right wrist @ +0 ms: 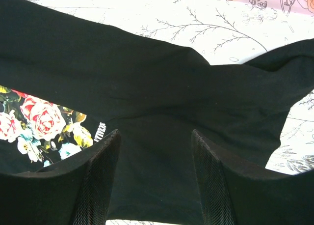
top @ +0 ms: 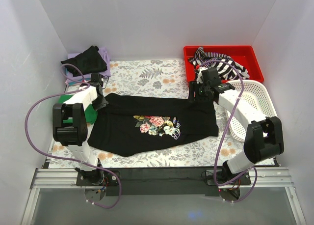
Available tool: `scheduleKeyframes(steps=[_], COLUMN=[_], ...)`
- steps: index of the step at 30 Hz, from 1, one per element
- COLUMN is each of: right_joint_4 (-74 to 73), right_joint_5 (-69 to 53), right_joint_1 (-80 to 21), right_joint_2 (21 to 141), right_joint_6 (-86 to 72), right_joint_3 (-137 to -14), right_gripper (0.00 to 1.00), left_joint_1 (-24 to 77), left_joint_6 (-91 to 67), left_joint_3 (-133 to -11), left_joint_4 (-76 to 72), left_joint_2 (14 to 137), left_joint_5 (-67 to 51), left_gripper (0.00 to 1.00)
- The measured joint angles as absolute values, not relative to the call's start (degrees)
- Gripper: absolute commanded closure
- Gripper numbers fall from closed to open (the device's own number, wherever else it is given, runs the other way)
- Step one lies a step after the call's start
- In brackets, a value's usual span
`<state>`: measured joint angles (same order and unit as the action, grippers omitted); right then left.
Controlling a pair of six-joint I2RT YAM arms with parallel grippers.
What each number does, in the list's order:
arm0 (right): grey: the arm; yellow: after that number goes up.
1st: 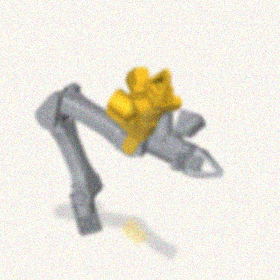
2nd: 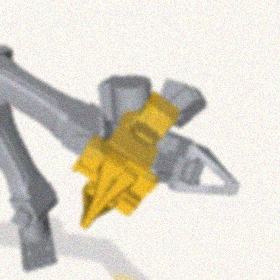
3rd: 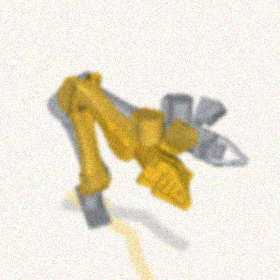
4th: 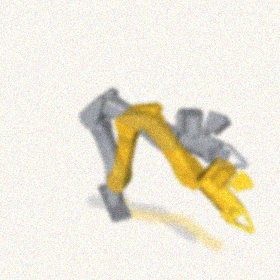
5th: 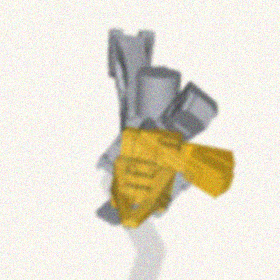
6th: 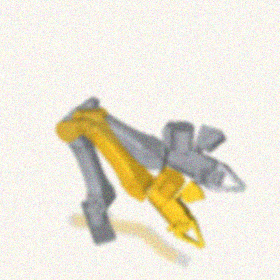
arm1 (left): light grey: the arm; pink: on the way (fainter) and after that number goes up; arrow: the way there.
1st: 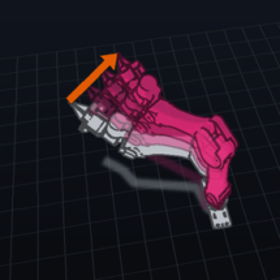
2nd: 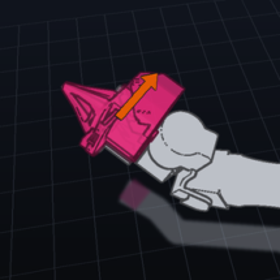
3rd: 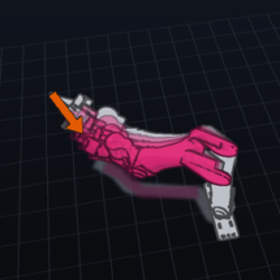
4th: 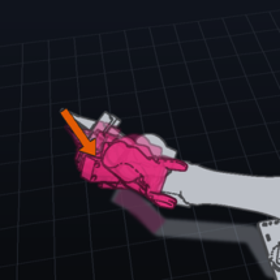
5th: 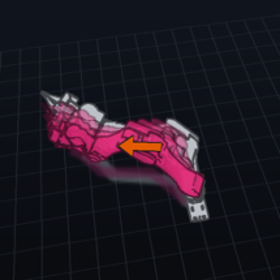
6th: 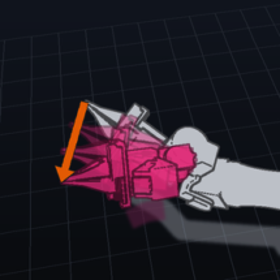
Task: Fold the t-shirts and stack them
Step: Flatten the tshirt out
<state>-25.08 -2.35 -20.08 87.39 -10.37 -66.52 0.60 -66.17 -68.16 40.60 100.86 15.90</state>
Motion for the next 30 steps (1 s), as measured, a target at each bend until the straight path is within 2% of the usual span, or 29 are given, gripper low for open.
scheduleKeyframes(steps=[3, 7, 15, 24, 30], right_joint_4=[-25.1, -24.9, -25.1, -25.2, -22.3], right_joint_5=[-2.6, -2.5, -2.9, -7.2, -8.5], right_joint_1=[-20.3, -20.3, -20.3, -20.8, -21.5], right_joint_2=[87.4, 87.4, 87.4, 87.6, 91.4], right_joint_6=[-10.4, -10.4, -9.6, -8.7, -8.9], right_joint_3=[-66.5, -66.2, -64.1, -56.7, -57.1], right_gripper=[0.34, 0.34, 0.34, 0.36, 0.36], left_joint_1=[0.6, 0.6, 0.6, 3.0, 4.6], left_joint_6=[-65.8, -65.3, -65.6, -65.5, -65.9], left_joint_3=[-69.5, -70.2, -70.3, -71.9, -71.7], left_joint_4=[41.4, 42.2, 43.4, 38.5, 33.3], left_joint_2=[101.9, 103.9, 103.2, 96.5, 100.7], left_joint_5=[17.0, 19.2, 18.7, -0.9, -11.2], left_gripper=[0.91, 0.72, 0.69, 0.69, 0.7])
